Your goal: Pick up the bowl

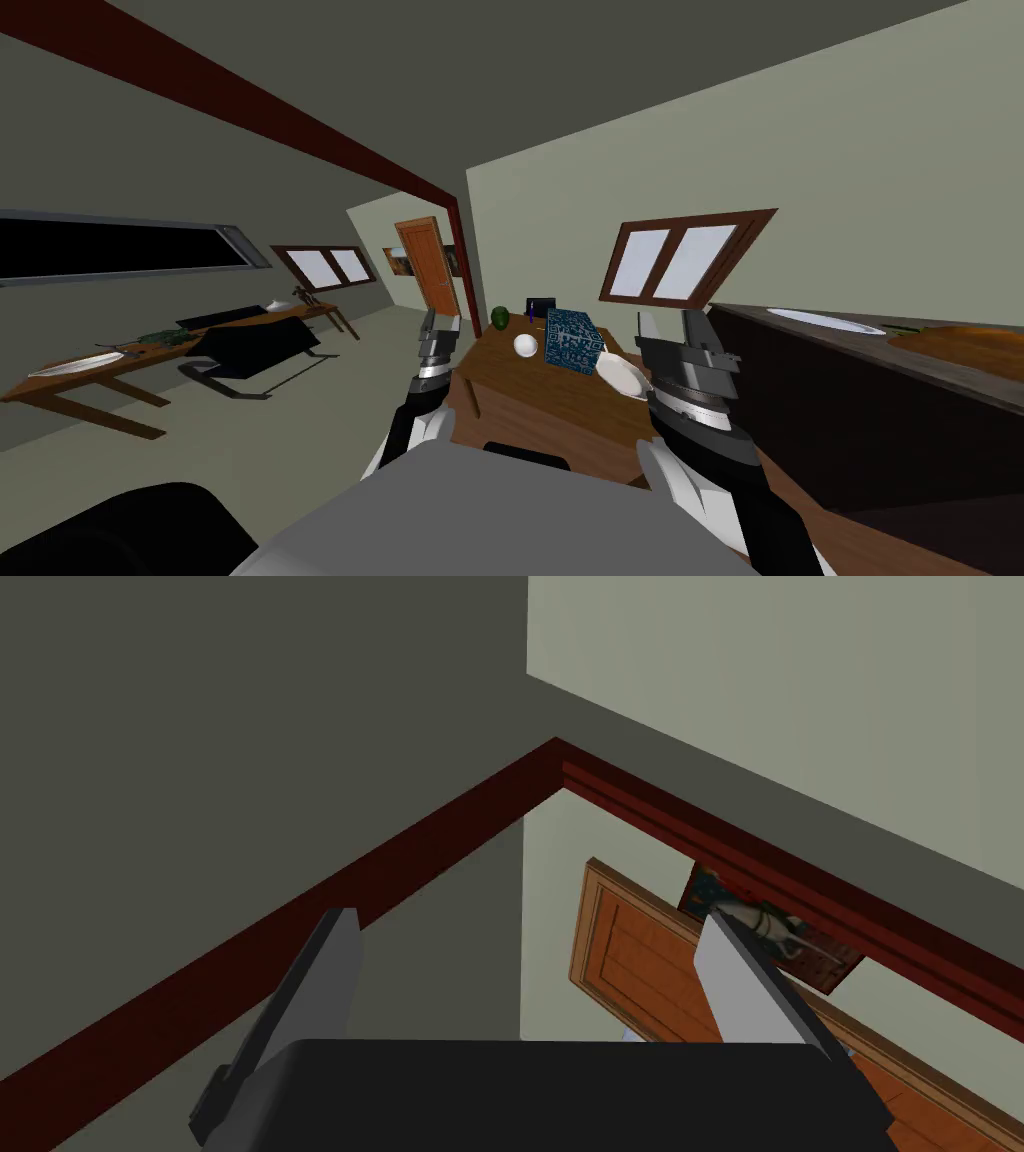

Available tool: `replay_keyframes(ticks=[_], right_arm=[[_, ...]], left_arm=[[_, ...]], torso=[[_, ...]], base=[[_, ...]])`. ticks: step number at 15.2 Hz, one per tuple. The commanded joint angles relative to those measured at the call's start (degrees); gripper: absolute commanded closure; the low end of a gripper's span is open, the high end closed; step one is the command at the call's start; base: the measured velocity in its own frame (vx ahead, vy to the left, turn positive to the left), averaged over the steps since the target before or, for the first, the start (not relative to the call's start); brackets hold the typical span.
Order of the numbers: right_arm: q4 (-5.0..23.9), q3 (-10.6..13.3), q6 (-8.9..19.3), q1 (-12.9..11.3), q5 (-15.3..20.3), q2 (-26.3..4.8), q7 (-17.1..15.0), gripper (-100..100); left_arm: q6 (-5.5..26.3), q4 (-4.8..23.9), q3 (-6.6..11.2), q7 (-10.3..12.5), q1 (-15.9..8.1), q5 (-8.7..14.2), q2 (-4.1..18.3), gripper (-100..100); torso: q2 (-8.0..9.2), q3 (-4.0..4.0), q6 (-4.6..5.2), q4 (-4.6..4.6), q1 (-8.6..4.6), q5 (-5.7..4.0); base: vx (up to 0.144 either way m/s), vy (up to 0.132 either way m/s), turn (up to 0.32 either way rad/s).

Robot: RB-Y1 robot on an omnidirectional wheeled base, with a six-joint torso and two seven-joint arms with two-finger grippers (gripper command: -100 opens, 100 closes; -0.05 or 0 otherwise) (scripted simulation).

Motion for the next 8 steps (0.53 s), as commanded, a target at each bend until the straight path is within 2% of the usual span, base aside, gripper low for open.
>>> replay_keyframes(ticks=[1,3,5,6,7,8], right_arm=[[0.00,0.00,0.00,0.00,0.00,0.00,0.00,0],[0.00,0.00,0.00,-0.01,0.00,0.00,0.00,0],[0.00,0.00,0.00,-0.01,0.00,0.00,0.00,0],[0.00,0.00,0.00,-0.01,0.00,0.00,0.00,0],[0.00,0.00,0.00,-0.01,0.00,0.00,0.00,0],[0.00,0.00,0.00,-0.01,0.00,0.00,0.00,0]], left_arm=[[0.81,0.42,0.37,0.05,-0.22,0.04,1.73,-100],[2.72,1.43,1.25,0.18,-0.74,0.12,4.25,-100],[5.34,2.94,2.58,0.38,-1.53,0.25,6.63,-100],[5.62,2.94,2.58,0.38,-1.53,0.25,6.63,-100],[7.41,3.88,3.40,0.50,-2.01,0.33,7.70,-100],[7.41,3.88,3.40,0.50,-2.01,0.33,7.70,-100]], torso=[[0.00,0.00,0.00,0.00,0.00,0.00],[0.01,0.01,0.02,0.00,0.04,0.01],[0.03,0.02,0.04,0.00,0.11,0.02],[0.04,0.02,0.05,0.01,0.15,0.03],[0.05,0.02,0.02,0.01,0.17,0.04],[0.05,0.03,0.03,0.01,0.16,0.04]], base=[[-0.002,0.001,-0.075],[-0.007,0.012,-0.163],[-0.011,0.026,-0.272],[-0.014,0.034,-0.186],[-0.013,0.028,-0.191],[-0.012,0.022,-0.146]])
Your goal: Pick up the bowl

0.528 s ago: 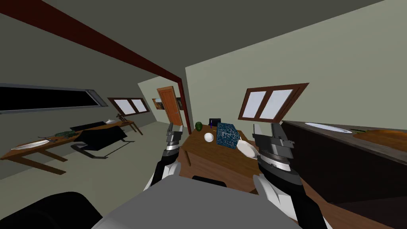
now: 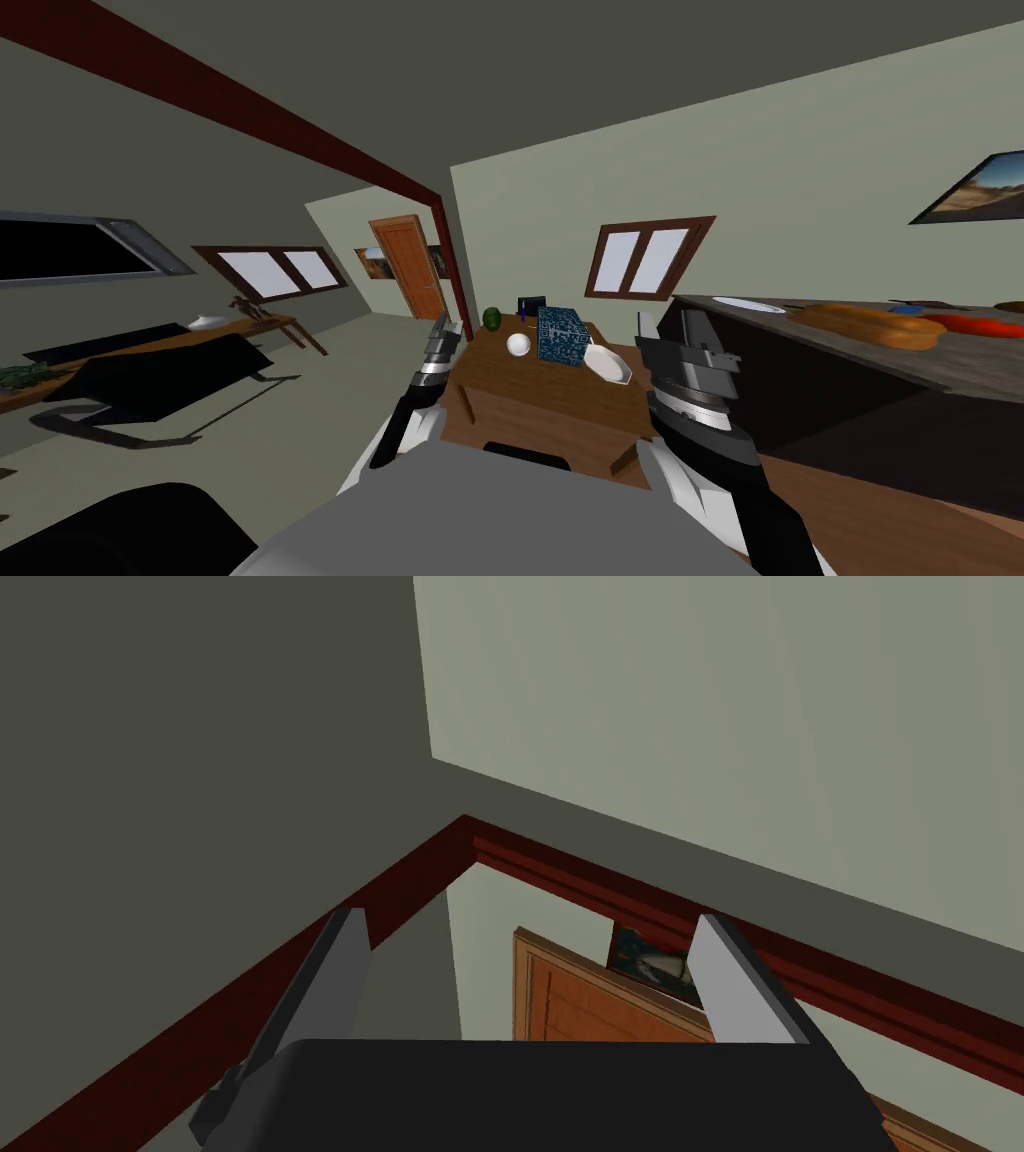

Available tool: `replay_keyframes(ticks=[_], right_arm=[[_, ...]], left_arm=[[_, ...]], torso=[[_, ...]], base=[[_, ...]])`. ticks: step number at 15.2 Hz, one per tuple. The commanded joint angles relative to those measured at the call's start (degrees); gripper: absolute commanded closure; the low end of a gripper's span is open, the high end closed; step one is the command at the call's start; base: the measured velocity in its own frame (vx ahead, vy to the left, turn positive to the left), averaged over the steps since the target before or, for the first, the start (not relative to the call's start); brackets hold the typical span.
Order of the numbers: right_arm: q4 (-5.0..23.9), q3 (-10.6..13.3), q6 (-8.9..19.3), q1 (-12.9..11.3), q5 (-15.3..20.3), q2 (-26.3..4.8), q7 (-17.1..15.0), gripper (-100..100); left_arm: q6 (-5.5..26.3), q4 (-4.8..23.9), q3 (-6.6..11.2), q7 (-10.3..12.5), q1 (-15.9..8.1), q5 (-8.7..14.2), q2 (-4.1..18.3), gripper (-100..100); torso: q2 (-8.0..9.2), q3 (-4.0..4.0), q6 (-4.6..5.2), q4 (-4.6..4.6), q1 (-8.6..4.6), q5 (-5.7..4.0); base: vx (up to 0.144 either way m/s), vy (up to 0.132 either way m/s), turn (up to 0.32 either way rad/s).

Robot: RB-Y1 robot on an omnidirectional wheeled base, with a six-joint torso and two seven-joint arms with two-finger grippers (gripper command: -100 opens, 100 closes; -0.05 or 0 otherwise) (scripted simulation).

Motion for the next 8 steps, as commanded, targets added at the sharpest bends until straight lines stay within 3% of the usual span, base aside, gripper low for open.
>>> replay_keyframes(ticks=[1,6,7,8], right_arm=[[0.00,0.00,0.00,0.00,0.00,0.00,0.00,0],[0.00,0.01,0.00,-0.01,0.00,0.00,0.00,0],[0.00,0.00,0.00,0.00,0.00,0.00,0.00,0],[0.00,0.00,0.00,0.01,0.00,0.00,0.00,0]], left_arm=[[2.86,1.39,1.27,0.17,-0.81,0.13,1.46,-100],[7.57,3.77,3.35,0.48,-2.03,0.33,3.27,-100],[7.57,3.77,3.35,0.48,-2.03,0.33,3.27,-100],[9.87,5.10,4.51,0.65,-2.71,0.44,4.07,-100]], torso=[[0.00,0.00,0.00,0.00,0.00,0.00],[0.00,0.00,0.04,0.00,-0.01,0.00],[0.00,0.00,0.00,0.00,0.00,0.00],[-0.01,-0.01,-0.03,0.00,-0.01,0.00]], base=[[-0.011,0.018,-0.205],[-0.014,0.022,-0.235],[-0.011,0.021,-0.018],[-0.011,0.013,-0.153]])
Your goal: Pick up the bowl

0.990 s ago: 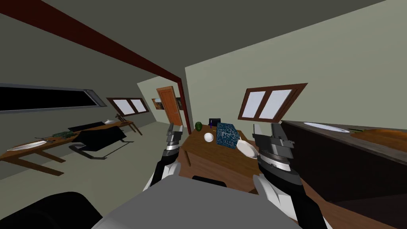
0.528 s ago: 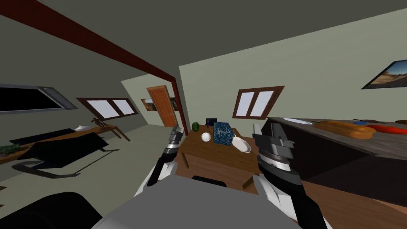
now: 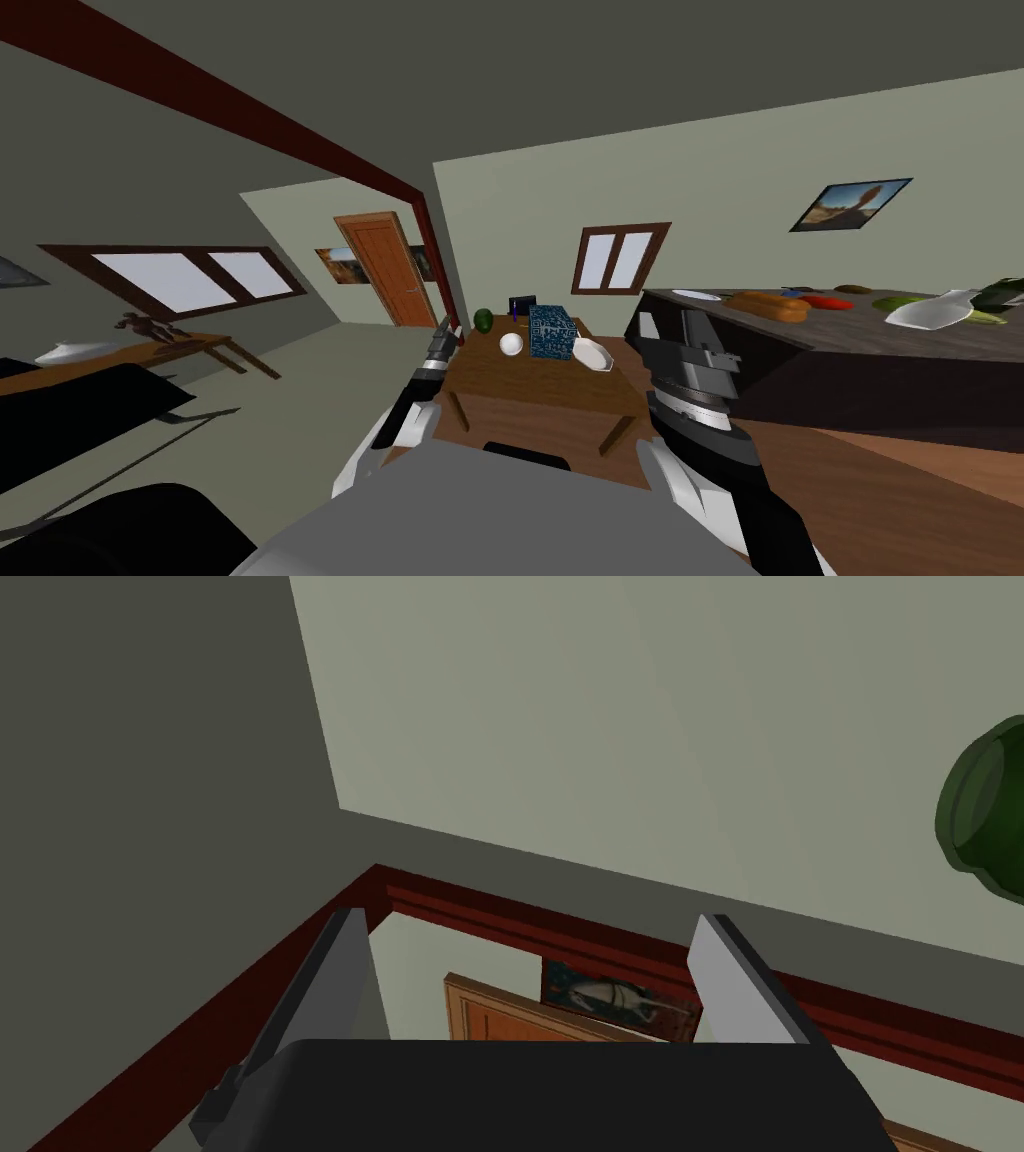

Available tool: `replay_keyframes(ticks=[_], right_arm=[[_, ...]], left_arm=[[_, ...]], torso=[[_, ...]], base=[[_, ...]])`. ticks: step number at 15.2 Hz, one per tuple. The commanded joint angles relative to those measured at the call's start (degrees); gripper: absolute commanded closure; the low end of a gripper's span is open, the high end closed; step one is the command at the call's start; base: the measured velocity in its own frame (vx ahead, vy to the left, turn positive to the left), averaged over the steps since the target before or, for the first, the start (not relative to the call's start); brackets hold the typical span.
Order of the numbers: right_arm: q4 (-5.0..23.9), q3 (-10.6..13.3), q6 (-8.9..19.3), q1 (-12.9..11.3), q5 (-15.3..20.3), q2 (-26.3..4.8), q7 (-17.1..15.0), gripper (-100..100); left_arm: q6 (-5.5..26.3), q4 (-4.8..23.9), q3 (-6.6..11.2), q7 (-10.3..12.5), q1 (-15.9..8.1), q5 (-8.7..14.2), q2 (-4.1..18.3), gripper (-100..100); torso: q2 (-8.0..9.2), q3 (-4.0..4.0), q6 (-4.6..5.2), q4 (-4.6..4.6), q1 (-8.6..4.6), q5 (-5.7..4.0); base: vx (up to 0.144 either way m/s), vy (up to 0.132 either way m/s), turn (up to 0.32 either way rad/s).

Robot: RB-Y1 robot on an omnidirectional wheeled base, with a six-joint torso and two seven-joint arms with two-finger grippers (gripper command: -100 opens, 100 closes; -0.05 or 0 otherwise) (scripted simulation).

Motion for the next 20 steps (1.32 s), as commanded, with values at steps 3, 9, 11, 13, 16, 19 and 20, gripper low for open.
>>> replay_keyframes(ticks=[3,9,11,13,16,19,20], right_arm=[[0.00,0.00,0.00,-0.01,0.00,0.00,0.00,0],[0.00,0.00,0.00,0.00,0.00,0.00,0.00,0],[0.00,0.00,0.00,0.00,0.00,0.00,0.00,0],[0.00,-0.01,0.00,0.01,0.00,0.00,0.00,0],[0.00,-0.01,0.00,0.01,0.00,0.00,0.00,0],[0.00,0.00,0.00,0.01,0.00,0.00,0.00,0],[0.00,0.00,0.00,0.00,0.00,0.00,0.00,0]], left_arm=[[4.92,2.60,2.25,0.36,-1.51,0.28,1.46,-100],[10.71,5.62,4.89,0.77,-3.05,0.53,2.78,-100],[13.44,7.22,6.28,0.98,-3.87,0.66,3.35,-100],[15.29,8.87,7.73,1.21,-4.70,0.80,3.86,-100],[18.71,10.57,9.20,1.45,-5.56,0.94,4.33,-100],[21.98,12.31,10.71,1.69,-6.44,1.08,4.74,-100],[22.84,12.31,10.71,1.69,-6.44,1.08,4.74,-100]], torso=[[-0.01,0.00,0.04,0.00,0.01,-0.01],[0.01,0.01,0.00,0.01,0.02,0.00],[0.00,0.00,0.02,0.00,0.01,0.00],[0.00,0.00,-0.03,0.00,0.02,0.00],[0.00,0.00,-0.04,0.00,0.01,0.00],[-0.01,0.00,-0.02,0.00,0.01,0.00],[-0.01,0.00,0.02,0.00,0.02,0.00]], base=[[-0.014,0.018,-0.293],[-0.017,0.023,-0.189],[-0.018,0.018,-0.279],[-0.016,0.019,-0.169],[-0.017,0.017,-0.190],[-0.018,0.016,-0.236],[-0.019,0.020,-0.304]])
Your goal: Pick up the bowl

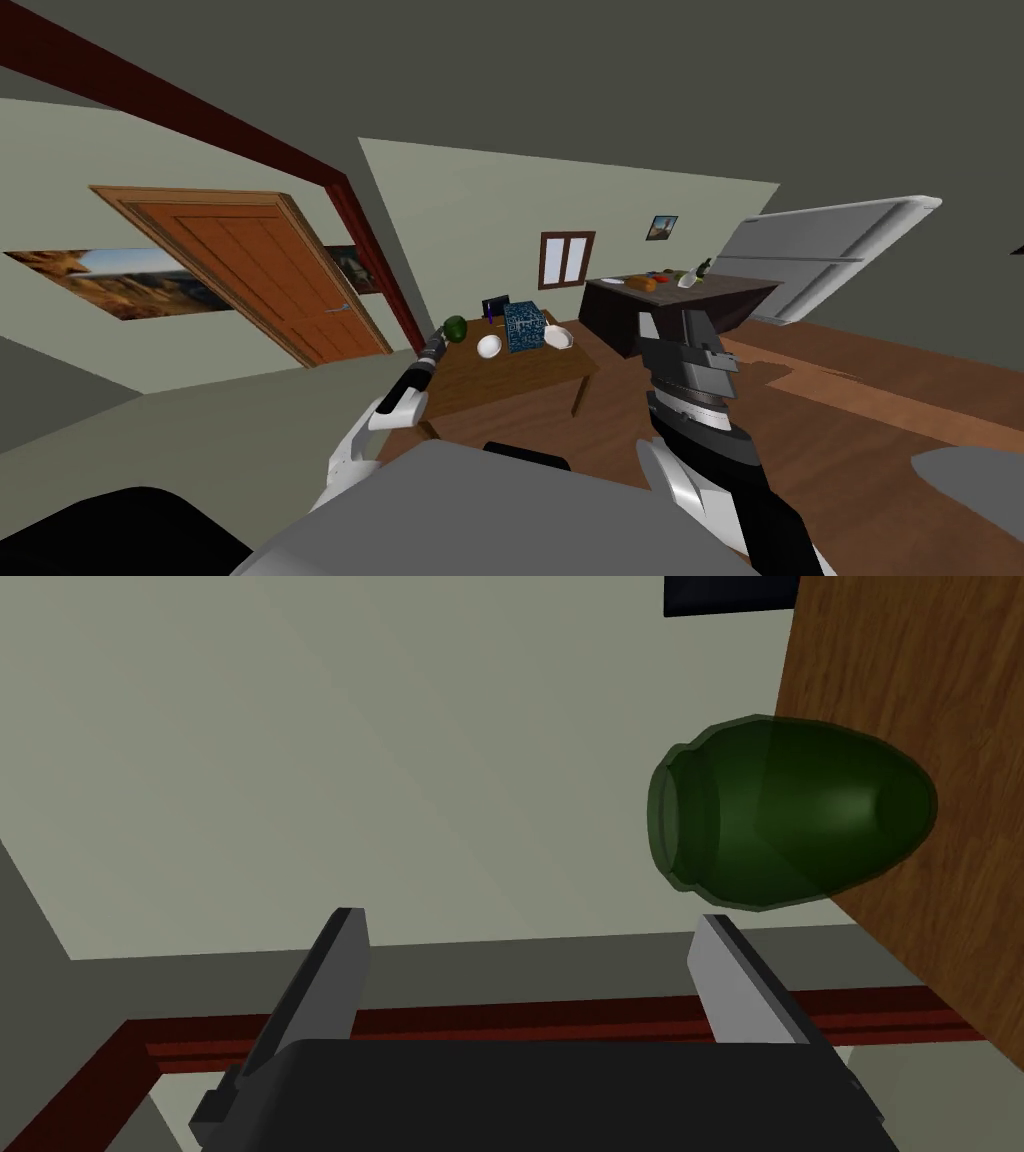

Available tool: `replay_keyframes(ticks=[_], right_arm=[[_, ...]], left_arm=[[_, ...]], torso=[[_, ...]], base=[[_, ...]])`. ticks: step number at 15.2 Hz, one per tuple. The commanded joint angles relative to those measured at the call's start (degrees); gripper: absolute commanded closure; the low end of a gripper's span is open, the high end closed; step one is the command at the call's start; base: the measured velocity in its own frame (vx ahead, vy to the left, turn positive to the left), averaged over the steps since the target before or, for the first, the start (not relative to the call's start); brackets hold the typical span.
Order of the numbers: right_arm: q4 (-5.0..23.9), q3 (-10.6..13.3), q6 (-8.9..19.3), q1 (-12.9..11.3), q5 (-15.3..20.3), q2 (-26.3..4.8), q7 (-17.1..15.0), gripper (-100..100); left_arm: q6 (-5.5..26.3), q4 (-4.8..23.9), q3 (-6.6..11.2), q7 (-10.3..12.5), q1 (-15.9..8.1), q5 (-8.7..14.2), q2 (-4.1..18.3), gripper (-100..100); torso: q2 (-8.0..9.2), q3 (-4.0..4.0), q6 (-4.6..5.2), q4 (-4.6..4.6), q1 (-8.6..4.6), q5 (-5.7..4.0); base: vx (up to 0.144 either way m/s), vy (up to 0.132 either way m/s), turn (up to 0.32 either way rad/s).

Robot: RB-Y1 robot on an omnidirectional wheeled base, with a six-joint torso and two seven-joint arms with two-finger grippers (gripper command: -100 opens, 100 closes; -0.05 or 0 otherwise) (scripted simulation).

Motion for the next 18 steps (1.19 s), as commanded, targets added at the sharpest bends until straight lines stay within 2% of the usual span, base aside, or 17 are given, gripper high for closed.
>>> replay_keyframes(ticks=[1,2,4,5,7,8,9,11,12,14,15,17,18], right_arm=[[0.00,0.00,0.00,0.00,0.00,0.00,0.00,0],[0.00,0.00,0.00,0.01,0.00,0.00,0.00,0],[0.00,0.00,0.00,0.00,0.00,0.00,0.00,0],[0.00,0.00,0.00,0.01,0.00,0.00,0.00,0],[0.00,0.00,0.00,0.00,0.00,0.00,0.00,0],[0.00,-0.01,0.00,0.01,0.00,0.00,0.00,0],[0.00,-0.01,0.00,0.01,0.00,0.00,0.00,0],[0.00,0.00,0.00,0.00,0.00,0.00,0.00,0],[0.00,-0.01,0.00,0.01,0.00,0.00,0.00,0],[0.00,0.00,0.00,0.00,0.00,0.00,0.00,0],[0.00,-0.01,0.00,0.01,0.00,0.00,0.00,0],[0.00,0.00,0.00,0.00,0.00,0.00,0.00,0],[0.00,-0.01,0.00,0.01,0.00,0.00,0.00,0]], left_arm=[[2.53,0.29,0.52,0.04,-0.40,-0.05,-0.04,-100],[3.92,2.06,2.06,0.29,-1.29,0.09,0.32,-100],[5.91,2.06,2.06,0.29,-1.29,0.09,0.32,-100],[7.40,3.85,3.61,0.54,-2.19,0.23,0.64,-100],[9.33,3.85,3.61,0.54,-2.19,0.23,0.64,-100],[9.33,3.85,3.61,0.54,-2.19,0.23,0.64,-100],[11.54,5.66,5.18,0.80,-3.09,0.37,0.90,-100],[12.78,5.66,5.18,0.80,-3.09,0.37,0.90,-100],[14.69,7.48,6.75,1.07,-3.99,0.51,1.13,-100],[16.24,7.48,6.75,1.07,-3.99,0.51,1.13,-100],[18.16,9.29,8.31,1.33,-4.89,0.65,1.31,-100],[19.70,9.29,8.31,1.33,-4.89,0.65,1.31,-100],[21.65,11.10,9.87,1.60,-5.78,0.79,1.45,-100]], torso=[[0.00,0.00,0.00,0.00,0.00,0.00],[0.00,0.00,-0.04,0.00,-0.01,0.00],[0.01,0.00,0.01,0.00,-0.02,0.00],[0.00,0.00,-0.03,0.00,-0.02,0.00],[0.00,0.00,-0.01,0.00,0.01,0.00],[-0.01,0.00,-0.04,0.00,0.00,0.00],[-0.03,-0.01,-0.06,0.00,-0.03,0.00],[-0.02,-0.01,-0.01,-0.01,-0.03,-0.01],[-0.02,-0.01,-0.04,-0.01,-0.03,0.00],[-0.01,-0.01,0.00,0.00,-0.02,0.00],[-0.01,-0.01,-0.04,0.00,-0.01,0.00],[0.00,0.00,-0.01,0.00,-0.01,0.00],[-0.01,0.00,-0.05,0.00,0.00,0.00]], base=[[-0.016,0.020,-0.116],[-0.020,0.014,-0.219],[-0.021,0.015,-0.226],[-0.022,0.016,-0.260],[-0.018,0.020,-0.198],[-0.008,0.010,-0.016],[-0.012,0.004,-0.255],[-0.016,0.012,-0.214],[-0.018,0.014,-0.278],[-0.019,0.017,-0.223],[-0.019,0.010,-0.284],[-0.021,0.018,-0.205],[-0.022,0.009,-0.299]])
